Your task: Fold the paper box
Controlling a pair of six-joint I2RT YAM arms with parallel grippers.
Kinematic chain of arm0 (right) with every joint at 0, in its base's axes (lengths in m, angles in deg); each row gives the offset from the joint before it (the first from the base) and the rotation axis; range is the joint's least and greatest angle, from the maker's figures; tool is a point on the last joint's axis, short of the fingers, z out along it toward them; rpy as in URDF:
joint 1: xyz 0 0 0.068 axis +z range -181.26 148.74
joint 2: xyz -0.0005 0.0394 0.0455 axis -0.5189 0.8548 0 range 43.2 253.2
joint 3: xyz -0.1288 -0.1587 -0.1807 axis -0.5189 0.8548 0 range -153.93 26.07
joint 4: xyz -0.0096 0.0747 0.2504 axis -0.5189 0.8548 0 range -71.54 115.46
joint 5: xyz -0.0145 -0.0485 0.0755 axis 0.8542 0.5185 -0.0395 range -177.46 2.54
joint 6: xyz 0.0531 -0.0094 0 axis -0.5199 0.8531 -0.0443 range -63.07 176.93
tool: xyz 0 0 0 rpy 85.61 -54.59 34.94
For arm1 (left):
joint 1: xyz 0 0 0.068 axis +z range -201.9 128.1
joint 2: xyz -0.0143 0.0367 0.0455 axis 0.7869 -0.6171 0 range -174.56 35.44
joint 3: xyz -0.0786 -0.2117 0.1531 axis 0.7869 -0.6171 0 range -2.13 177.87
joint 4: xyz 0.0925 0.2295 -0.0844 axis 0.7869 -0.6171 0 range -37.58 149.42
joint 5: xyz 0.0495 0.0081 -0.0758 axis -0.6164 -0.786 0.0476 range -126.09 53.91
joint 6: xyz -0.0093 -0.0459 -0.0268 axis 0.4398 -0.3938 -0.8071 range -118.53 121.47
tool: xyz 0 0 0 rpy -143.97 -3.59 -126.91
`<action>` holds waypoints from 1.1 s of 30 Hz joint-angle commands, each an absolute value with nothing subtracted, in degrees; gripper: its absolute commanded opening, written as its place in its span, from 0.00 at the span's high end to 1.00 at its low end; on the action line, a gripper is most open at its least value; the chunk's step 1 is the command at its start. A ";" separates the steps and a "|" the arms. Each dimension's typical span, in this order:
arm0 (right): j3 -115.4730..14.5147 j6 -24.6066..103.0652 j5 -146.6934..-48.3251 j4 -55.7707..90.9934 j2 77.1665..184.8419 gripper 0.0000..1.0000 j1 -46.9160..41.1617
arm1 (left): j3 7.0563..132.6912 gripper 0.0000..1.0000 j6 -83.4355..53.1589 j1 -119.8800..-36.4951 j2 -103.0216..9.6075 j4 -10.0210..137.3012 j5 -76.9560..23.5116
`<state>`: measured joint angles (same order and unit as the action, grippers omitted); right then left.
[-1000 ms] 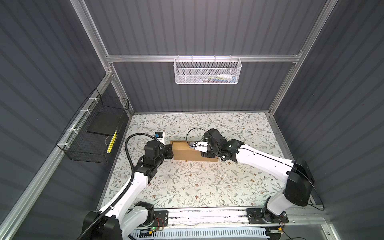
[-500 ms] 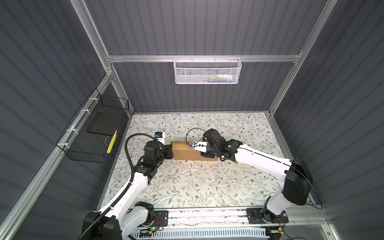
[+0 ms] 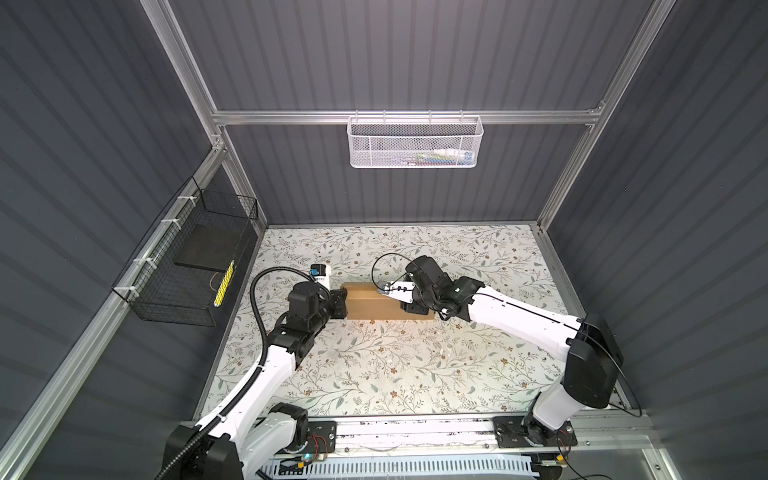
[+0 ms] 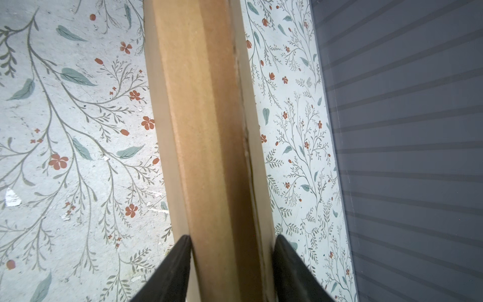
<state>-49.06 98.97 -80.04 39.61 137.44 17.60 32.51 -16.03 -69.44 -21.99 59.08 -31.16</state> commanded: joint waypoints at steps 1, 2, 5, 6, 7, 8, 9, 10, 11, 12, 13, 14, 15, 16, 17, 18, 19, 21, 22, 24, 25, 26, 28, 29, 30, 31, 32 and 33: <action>-50.53 97.53 -81.53 40.43 138.56 0.49 17.34 | 31.89 0.75 -15.08 -69.65 -20.66 54.00 -29.47; -50.60 97.62 -81.62 40.39 138.65 0.49 17.28 | 31.84 0.74 -15.13 -69.65 -20.31 53.80 -29.18; -50.75 97.63 -81.35 40.43 138.98 0.50 17.26 | 31.94 0.74 -15.55 -69.65 -19.01 53.19 -27.59; -50.77 97.58 -81.35 40.43 139.00 0.51 17.26 | 32.04 0.73 -15.83 -69.65 -18.44 52.97 -26.83; -50.81 97.47 -81.48 40.38 139.07 0.51 17.24 | 32.18 0.73 -16.11 -69.65 -17.80 52.69 -26.23; -50.83 97.45 -81.51 40.43 139.00 0.51 17.17 | 32.38 0.72 -16.32 -69.65 -17.30 52.22 -25.87; -50.84 97.36 -81.43 40.43 139.00 0.51 17.17 | 32.66 0.72 -16.37 -69.65 -16.85 51.52 -25.61; -50.79 97.27 -81.46 40.43 138.99 0.51 17.17 | 33.05 0.71 -16.38 -69.65 -16.37 50.73 -25.39; -50.81 97.19 -81.43 40.43 138.94 0.51 17.17 | 33.28 0.71 -16.42 -69.65 -16.02 50.03 -25.22; -50.83 97.18 -81.57 40.43 139.04 0.51 17.17 | 33.75 0.70 -16.29 -69.65 -15.64 49.34 -25.12; -50.91 97.18 -81.64 40.43 139.09 0.52 17.10 | 34.05 0.69 -16.29 -69.65 -15.22 48.74 -24.87; -50.98 97.19 -81.63 40.43 139.18 0.52 17.08 | 34.31 0.68 -16.24 -69.60 -14.90 48.24 -24.57; -50.99 97.25 -81.66 40.43 139.22 0.52 17.08 | 34.71 0.67 -16.20 -69.65 -14.59 47.64 -24.33; -51.03 97.19 -81.61 40.43 139.18 0.52 17.01 | 35.08 0.67 -16.40 -69.62 -14.23 47.05 -24.24; -51.02 97.21 -81.66 40.41 139.17 0.52 16.99 | 35.34 0.67 -16.44 -69.56 -13.95 46.75 -24.23; -51.01 97.19 -81.73 40.43 139.18 0.52 16.99 | 35.69 0.66 -16.62 -69.57 -13.45 46.59 -24.39; -51.05 97.18 -81.84 40.43 139.18 0.53 16.92 | 36.05 0.65 -16.89 -69.57 -12.98 46.37 -24.78; -50.96 97.18 -81.90 40.43 139.17 0.53 16.90 | 37.04 0.63 -17.57 -69.56 -12.55 45.61 -26.29; -50.94 97.10 -81.93 40.43 139.13 0.53 16.90 | 37.84 0.63 -17.76 -69.52 -12.60 45.30 -26.42; -50.85 97.01 -82.06 40.43 139.07 0.53 16.85 | 39.78 0.61 -18.37 -69.48 -13.15 44.86 -26.26; -50.76 96.93 -82.10 40.43 139.09 0.54 16.82 | 40.92 0.59 -18.46 -69.48 -13.79 44.58 -26.18; -50.68 96.88 -82.09 40.41 138.99 0.54 16.82 | 41.90 0.57 -18.48 -69.48 -14.43 44.34 -26.16; -50.60 96.83 -82.09 40.41 138.83 0.54 16.82 | 44.42 0.56 -18.58 -69.39 -16.13 43.54 -26.25; -50.53 96.75 -82.10 40.43 138.78 0.54 16.82 | 45.29 0.54 -18.67 -69.37 -16.92 43.43 -26.09; -50.55 96.74 -82.29 40.43 138.83 0.54 16.82 | 46.20 0.53 -19.06 -69.30 -17.84 43.26 -26.08; -50.44 96.74 -82.35 40.43 138.81 0.55 16.82 | 46.89 0.52 -19.52 -69.06 -18.84 43.16 -26.00; -50.45 96.81 -82.36 40.43 138.87 0.55 16.82 | 47.53 0.52 -19.78 -68.87 -19.75 43.16 -25.69; -50.48 96.83 -82.40 40.43 138.92 0.55 16.82 | 47.88 0.52 -20.04 -68.70 -20.51 43.16 -25.55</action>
